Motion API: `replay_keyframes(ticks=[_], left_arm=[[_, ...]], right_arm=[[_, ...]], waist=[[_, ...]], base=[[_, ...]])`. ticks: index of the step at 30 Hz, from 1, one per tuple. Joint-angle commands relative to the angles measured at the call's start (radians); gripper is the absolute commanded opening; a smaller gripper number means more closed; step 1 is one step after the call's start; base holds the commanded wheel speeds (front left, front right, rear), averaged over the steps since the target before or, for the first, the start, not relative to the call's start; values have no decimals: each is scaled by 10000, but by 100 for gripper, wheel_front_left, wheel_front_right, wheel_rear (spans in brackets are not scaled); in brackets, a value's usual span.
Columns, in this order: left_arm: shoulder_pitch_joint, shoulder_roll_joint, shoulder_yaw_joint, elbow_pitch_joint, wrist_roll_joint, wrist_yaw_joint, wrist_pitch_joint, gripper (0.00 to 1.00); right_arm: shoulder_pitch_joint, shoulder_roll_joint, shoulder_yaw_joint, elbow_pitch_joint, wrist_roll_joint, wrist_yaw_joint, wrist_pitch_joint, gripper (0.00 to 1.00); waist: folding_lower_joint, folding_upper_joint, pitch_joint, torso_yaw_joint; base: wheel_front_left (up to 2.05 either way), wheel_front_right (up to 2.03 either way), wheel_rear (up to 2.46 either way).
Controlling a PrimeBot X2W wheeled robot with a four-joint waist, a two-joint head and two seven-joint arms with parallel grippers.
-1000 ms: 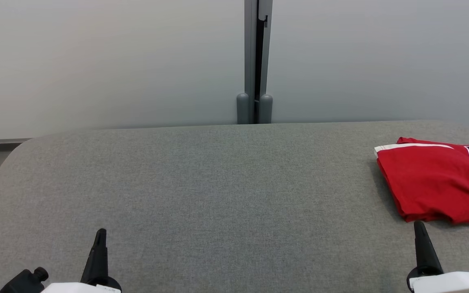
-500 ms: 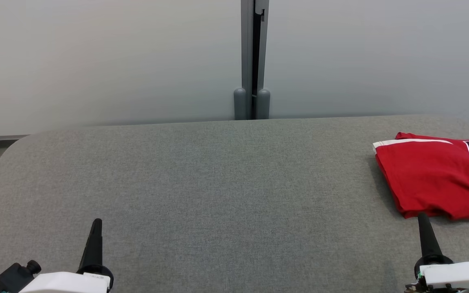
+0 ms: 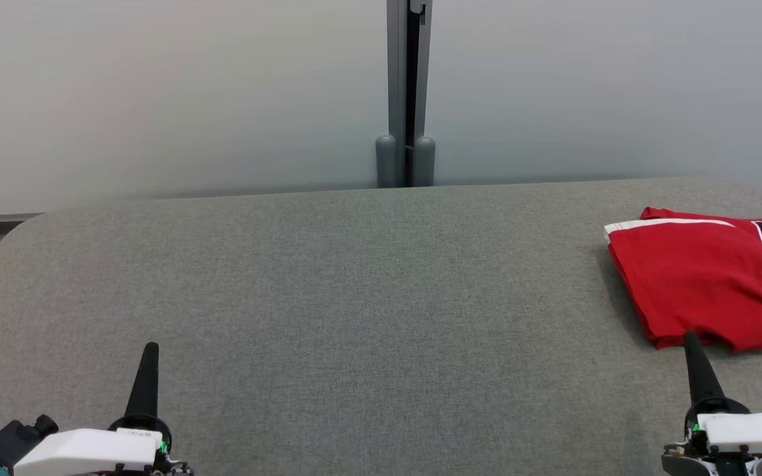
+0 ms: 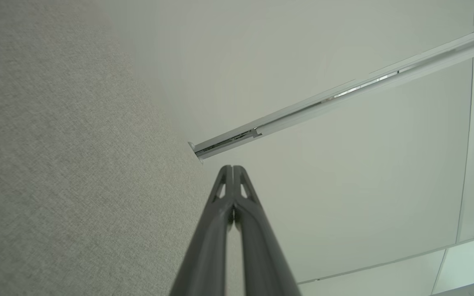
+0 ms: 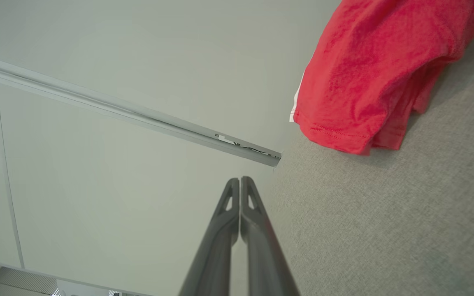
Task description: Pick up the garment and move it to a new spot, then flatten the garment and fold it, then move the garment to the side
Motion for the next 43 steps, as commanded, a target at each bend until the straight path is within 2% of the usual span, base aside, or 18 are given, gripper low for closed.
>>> replay_keyframes(ticks=[1,43], left_arm=[[-336,59,86,-18,-244,-75,51,0],[-1266,-5,647,496,-3521,-362,958,0]], right_arm=[[-218,-70,-51,-12,259,0,89,0],[-941,-15,-544,213,3460,0,985,0]], waist=[[0,-1,19,-9],[0,-1,533,-239]], base=[[0,0,0],[0,0,0]])
